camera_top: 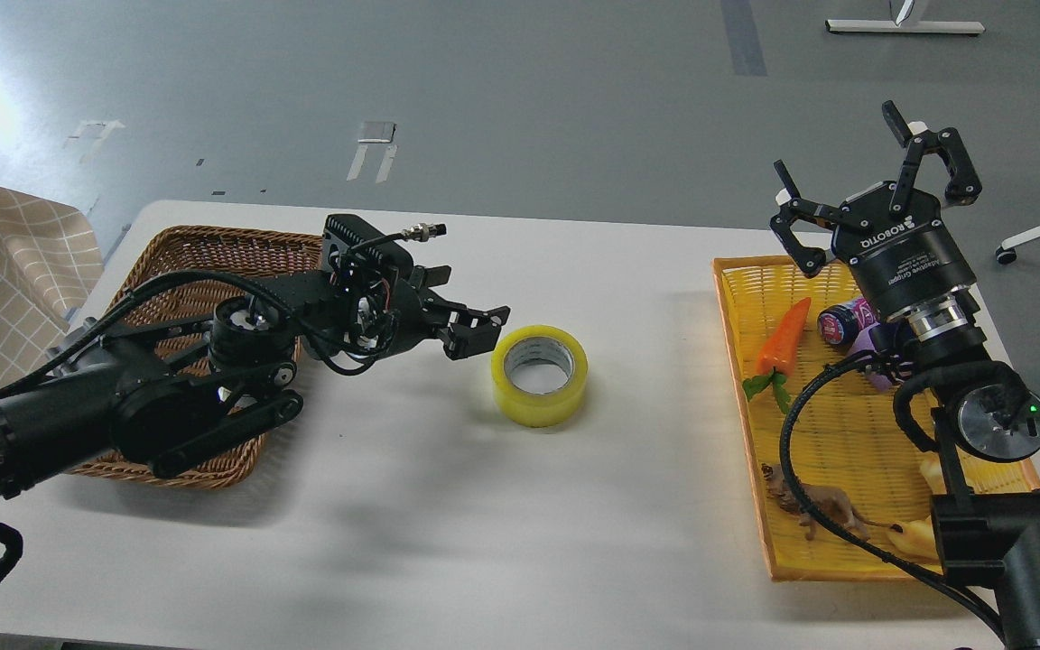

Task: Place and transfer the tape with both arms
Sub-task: 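Reach the left gripper toward the tape roll on the table, then grasp the tape roll with the left gripper and lift it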

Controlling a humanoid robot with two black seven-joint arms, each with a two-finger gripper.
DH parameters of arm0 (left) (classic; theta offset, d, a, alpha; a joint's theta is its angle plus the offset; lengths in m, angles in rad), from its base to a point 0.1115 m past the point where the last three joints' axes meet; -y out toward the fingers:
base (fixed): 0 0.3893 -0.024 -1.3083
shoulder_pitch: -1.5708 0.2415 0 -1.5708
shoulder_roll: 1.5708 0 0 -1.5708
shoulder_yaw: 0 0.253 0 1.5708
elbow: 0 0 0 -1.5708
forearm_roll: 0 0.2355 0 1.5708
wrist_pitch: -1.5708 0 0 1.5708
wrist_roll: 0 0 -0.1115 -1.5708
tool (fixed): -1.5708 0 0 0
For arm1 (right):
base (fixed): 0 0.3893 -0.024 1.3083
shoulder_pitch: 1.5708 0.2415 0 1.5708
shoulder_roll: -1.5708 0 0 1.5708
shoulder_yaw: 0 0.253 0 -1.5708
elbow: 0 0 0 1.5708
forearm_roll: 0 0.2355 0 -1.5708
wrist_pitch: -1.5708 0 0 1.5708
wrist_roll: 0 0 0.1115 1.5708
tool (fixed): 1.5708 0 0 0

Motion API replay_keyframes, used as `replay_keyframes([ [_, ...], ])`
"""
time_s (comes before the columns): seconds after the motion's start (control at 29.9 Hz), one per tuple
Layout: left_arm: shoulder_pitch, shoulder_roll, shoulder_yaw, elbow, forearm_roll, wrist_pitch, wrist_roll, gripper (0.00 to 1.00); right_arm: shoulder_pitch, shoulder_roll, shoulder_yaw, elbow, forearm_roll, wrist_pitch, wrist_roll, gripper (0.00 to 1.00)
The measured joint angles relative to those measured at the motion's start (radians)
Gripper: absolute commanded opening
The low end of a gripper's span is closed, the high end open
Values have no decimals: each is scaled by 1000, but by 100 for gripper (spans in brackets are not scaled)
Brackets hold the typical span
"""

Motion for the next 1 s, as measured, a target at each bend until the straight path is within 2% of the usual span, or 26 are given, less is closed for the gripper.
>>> replay_keyframes([
  [0.43, 18, -79, 4, 29, -4, -52, 40, 98, -9, 0, 1, 0, 0, 0, 0, 100],
  [1.0, 28, -139, 37, 95, -18, -59, 58, 97, -15, 0, 1, 0, 0, 0, 0, 100],
])
